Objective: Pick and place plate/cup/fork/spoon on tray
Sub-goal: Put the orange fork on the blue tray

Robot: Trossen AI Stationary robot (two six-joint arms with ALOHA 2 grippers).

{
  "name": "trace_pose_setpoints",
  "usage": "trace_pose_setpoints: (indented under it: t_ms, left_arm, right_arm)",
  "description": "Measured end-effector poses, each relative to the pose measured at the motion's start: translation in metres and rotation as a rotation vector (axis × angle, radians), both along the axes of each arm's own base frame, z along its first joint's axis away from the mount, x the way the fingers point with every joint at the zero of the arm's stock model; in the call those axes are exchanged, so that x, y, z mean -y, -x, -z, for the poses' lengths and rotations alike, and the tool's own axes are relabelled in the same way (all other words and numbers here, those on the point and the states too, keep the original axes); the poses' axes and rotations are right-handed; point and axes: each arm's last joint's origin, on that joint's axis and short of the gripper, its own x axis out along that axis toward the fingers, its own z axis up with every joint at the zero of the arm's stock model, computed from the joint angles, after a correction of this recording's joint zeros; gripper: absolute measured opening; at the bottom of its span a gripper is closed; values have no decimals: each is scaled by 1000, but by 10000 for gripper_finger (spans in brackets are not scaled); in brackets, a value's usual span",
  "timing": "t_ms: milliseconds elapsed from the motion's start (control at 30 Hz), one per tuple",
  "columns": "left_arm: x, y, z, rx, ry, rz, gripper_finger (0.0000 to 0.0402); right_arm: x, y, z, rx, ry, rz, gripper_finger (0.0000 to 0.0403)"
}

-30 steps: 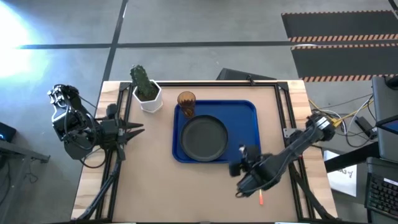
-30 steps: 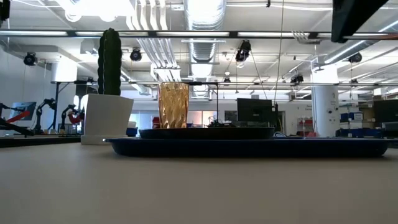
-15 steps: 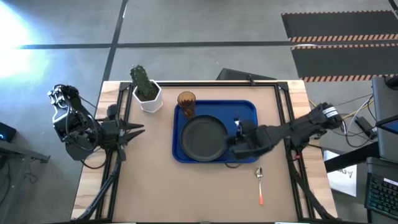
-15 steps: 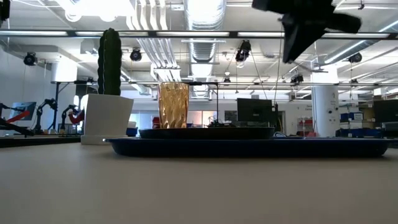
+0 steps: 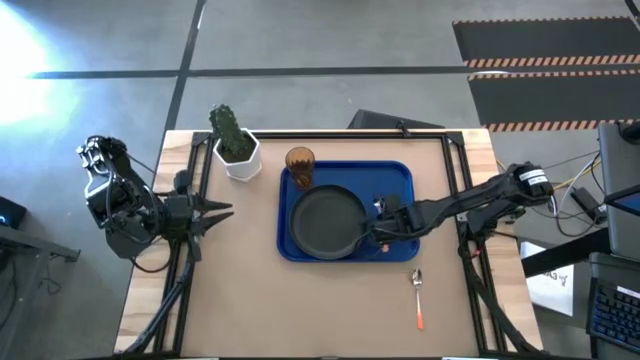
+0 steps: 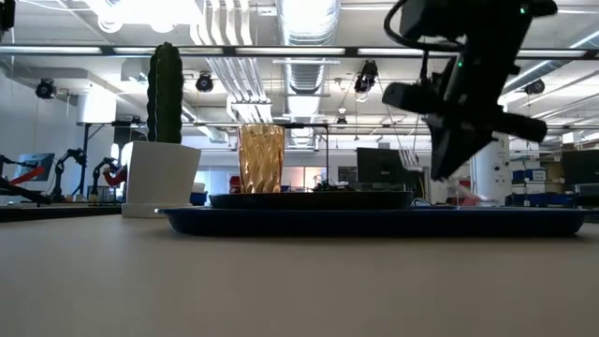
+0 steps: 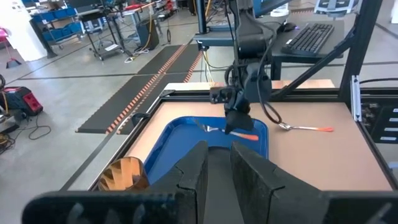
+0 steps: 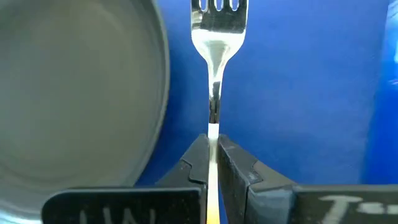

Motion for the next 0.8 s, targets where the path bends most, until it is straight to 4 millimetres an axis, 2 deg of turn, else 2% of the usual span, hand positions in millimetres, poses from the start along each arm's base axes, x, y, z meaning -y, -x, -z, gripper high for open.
trace_pose_setpoints:
  t_ms: [200, 333, 800]
  left_arm:
    - [-1, 1, -1, 3, 5, 2, 52]
    - [-1, 1, -1, 0, 7, 9, 52]
    - [-1, 1, 0, -5, 8, 15, 52]
  right_arm:
    - [0, 0, 25, 135, -41, -1, 9]
    - [4, 5, 32, 115, -34, 13, 9]
    - [29, 5, 34, 87, -6, 49, 8]
